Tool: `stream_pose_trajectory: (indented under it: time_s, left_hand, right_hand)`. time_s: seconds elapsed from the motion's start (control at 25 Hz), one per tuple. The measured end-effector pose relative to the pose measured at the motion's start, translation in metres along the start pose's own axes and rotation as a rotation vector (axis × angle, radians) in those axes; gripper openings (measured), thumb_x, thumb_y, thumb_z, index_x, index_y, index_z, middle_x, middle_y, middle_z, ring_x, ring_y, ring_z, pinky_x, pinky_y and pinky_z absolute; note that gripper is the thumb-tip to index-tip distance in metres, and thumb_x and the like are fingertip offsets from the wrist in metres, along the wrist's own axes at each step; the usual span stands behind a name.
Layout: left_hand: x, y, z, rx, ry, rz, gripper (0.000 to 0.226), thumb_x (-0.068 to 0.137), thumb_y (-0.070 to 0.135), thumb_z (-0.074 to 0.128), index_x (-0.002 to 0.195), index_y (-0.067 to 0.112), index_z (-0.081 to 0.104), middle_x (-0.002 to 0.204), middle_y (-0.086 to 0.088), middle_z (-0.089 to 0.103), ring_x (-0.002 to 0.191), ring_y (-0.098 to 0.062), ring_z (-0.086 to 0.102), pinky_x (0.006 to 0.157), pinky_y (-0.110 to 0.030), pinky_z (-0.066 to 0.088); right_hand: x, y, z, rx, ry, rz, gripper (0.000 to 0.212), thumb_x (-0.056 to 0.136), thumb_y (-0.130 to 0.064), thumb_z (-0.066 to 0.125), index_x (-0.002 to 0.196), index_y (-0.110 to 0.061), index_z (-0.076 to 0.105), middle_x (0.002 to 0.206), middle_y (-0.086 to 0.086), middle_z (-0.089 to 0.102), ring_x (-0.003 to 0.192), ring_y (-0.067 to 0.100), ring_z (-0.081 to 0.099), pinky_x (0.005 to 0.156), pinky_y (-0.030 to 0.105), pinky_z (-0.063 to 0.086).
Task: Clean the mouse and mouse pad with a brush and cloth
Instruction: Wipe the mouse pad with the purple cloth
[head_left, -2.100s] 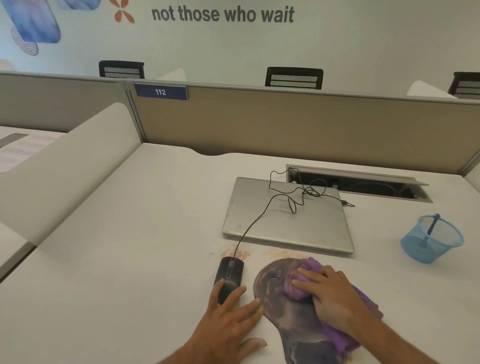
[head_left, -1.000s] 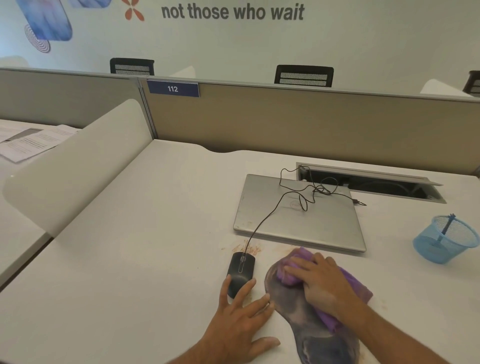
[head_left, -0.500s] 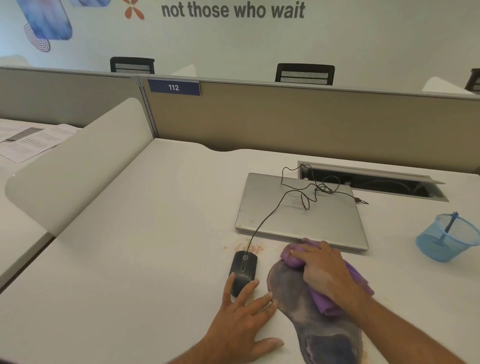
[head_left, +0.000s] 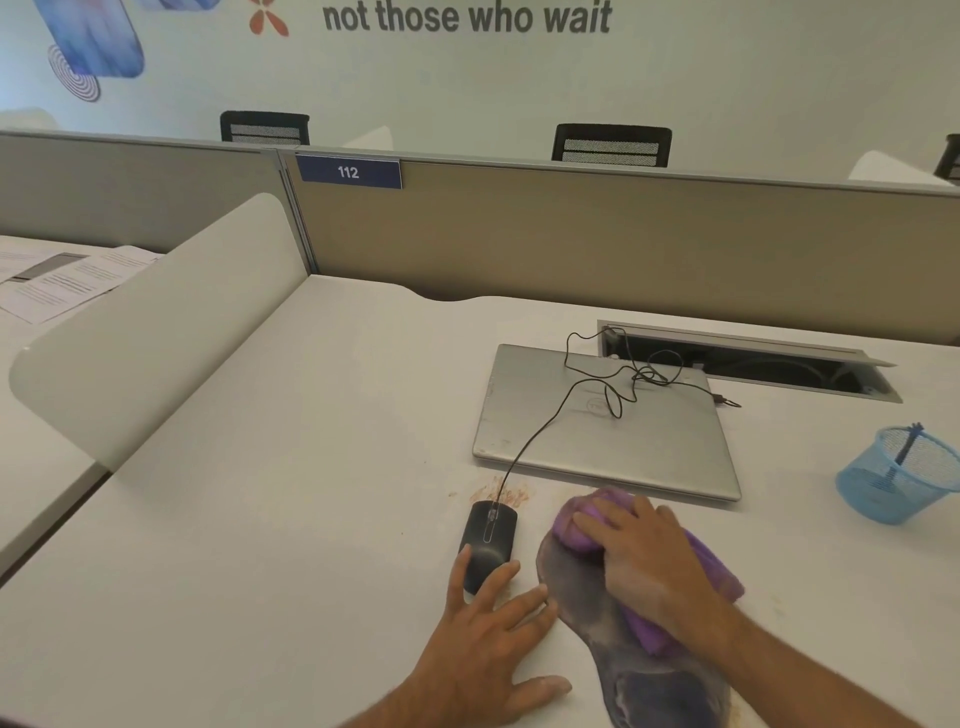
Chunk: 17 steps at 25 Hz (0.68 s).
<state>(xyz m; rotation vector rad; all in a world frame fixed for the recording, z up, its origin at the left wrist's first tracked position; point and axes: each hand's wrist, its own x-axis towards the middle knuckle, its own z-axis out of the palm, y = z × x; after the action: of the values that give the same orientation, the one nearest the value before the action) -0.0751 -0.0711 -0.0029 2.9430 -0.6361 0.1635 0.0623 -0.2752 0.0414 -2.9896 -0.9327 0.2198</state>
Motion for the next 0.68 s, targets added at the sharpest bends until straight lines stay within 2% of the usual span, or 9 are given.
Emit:
stream_pose_trajectory:
  time_s: [0.08,0.12,0.24,0.36,0.44,0.52,0.6,0.68]
  left_hand:
    - [0.000,-0.001,0.000,-0.021,0.028,0.007,0.066,0.092,0.080,0.035,0.135,0.036,0.059,0.136,0.019,0.060,0.134,-0.024,0.052,0.111,-0.065,0.015]
    - [0.000,-0.001,0.001,-0.016,0.036,0.014,0.067,0.092,0.081,0.035,0.135,0.036,0.059,0.136,0.019,0.060,0.134,-0.024,0.052,0.111,-0.065,0.015]
    - [0.000,-0.001,0.000,-0.021,0.037,0.027,0.068,0.091,0.081,0.036,0.135,0.035,0.060,0.135,0.018,0.062,0.131,-0.022,0.055,0.110,-0.062,0.018]
    - [0.002,0.000,-0.004,-0.014,0.002,0.027,0.068,0.091,0.082,0.033,0.134,0.035,0.060,0.134,0.018,0.062,0.128,-0.021,0.058,0.109,-0.061,0.018]
    - [0.004,0.001,-0.004,0.020,-0.006,0.019,0.070,0.091,0.082,0.031,0.134,0.035,0.058,0.134,0.017,0.061,0.130,-0.021,0.056,0.109,-0.062,0.017]
    - [0.005,0.001,-0.005,0.024,-0.007,-0.013,0.075,0.089,0.084,0.031,0.137,0.031,0.056,0.140,0.015,0.057,0.138,-0.025,0.048,0.109,-0.065,0.013]
    - [0.005,0.001,-0.006,0.031,-0.017,-0.054,0.084,0.087,0.086,0.030,0.141,0.026,0.056,0.146,0.011,0.054,0.144,-0.028,0.040,0.109,-0.067,0.011]
    - [0.006,0.001,-0.007,0.035,-0.028,-0.057,0.088,0.086,0.088,0.029,0.140,0.025,0.057,0.147,0.010,0.054,0.144,-0.028,0.038,0.108,-0.067,0.012]
  right_hand:
    - [-0.017,-0.022,0.017,0.009,-0.048,-0.164,0.055,0.085,-0.053,0.049,0.137,-0.048,0.031,0.150,-0.015,0.037,0.137,0.024,0.028,0.111,0.046,0.023]
    - [-0.018,-0.026,0.021,0.000,-0.080,-0.171,0.057,0.087,-0.056,0.045,0.140,-0.048,0.027,0.153,-0.015,0.032,0.140,0.025,0.024,0.112,0.047,0.020]
    - [-0.002,-0.009,0.015,-0.065,-0.040,0.006,0.060,0.082,-0.040,0.054,0.138,-0.046,0.032,0.150,-0.014,0.035,0.134,0.025,0.028,0.106,0.045,0.026]
    - [0.009,0.012,-0.002,-0.063,-0.017,0.188,0.054,0.086,-0.027,0.050,0.134,-0.047,0.038,0.147,-0.014,0.039,0.127,0.023,0.034,0.100,0.043,0.033]
    - [0.009,0.010,-0.004,-0.003,-0.030,0.224,0.057,0.086,-0.025,0.049,0.137,-0.047,0.037,0.149,-0.014,0.037,0.128,0.023,0.033,0.101,0.042,0.032]
    - [0.001,-0.007,0.003,0.031,-0.046,0.122,0.059,0.085,-0.027,0.052,0.137,-0.048,0.034,0.151,-0.016,0.033,0.131,0.023,0.030,0.105,0.042,0.029]
    - [-0.009,-0.025,0.013,0.023,-0.068,-0.018,0.059,0.085,-0.037,0.055,0.138,-0.046,0.029,0.154,-0.015,0.028,0.136,0.025,0.024,0.110,0.044,0.023]
    - [-0.013,-0.032,0.018,0.002,-0.069,-0.041,0.060,0.087,-0.042,0.052,0.140,-0.045,0.026,0.155,-0.014,0.026,0.138,0.027,0.022,0.110,0.044,0.020]
